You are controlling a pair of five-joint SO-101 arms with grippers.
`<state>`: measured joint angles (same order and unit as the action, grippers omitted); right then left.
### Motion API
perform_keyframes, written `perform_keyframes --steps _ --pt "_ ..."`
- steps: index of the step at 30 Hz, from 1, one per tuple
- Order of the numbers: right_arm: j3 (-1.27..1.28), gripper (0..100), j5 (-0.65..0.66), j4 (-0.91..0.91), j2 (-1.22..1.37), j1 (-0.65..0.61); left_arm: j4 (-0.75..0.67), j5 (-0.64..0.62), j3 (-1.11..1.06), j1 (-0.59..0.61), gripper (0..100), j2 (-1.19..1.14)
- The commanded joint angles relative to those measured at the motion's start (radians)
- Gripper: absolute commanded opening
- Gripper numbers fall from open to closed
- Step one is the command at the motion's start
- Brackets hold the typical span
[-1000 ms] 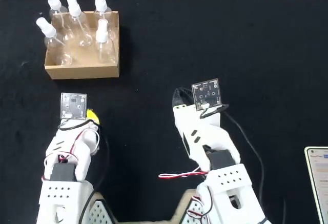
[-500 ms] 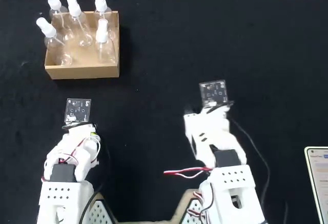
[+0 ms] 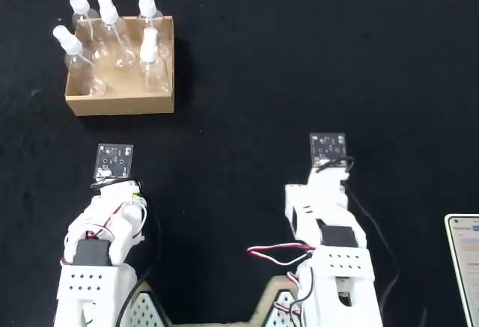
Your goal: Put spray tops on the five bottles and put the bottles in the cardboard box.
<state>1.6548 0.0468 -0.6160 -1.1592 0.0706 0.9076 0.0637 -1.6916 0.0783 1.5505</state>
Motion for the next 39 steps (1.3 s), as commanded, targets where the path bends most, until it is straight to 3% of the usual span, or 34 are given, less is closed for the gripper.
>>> perform_keyframes --steps 1,8,21,39 --pt "-0.071 1.2 -0.002 -0.109 -0.018 0.046 0.005 0.002 -0.016 0.007 3 0.012" --pt "-0.091 1.2 -0.002 -0.293 -0.018 0.041 0.005 0.002 -0.016 0.008 3 0.014" --pt "-0.081 1.2 -0.002 -0.299 -0.018 0.041 0.006 0.002 -0.008 0.008 3 0.278" --pt "-0.068 1.2 0.002 -0.299 -0.051 0.041 0.006 0.002 -0.008 -0.002 3 0.273"
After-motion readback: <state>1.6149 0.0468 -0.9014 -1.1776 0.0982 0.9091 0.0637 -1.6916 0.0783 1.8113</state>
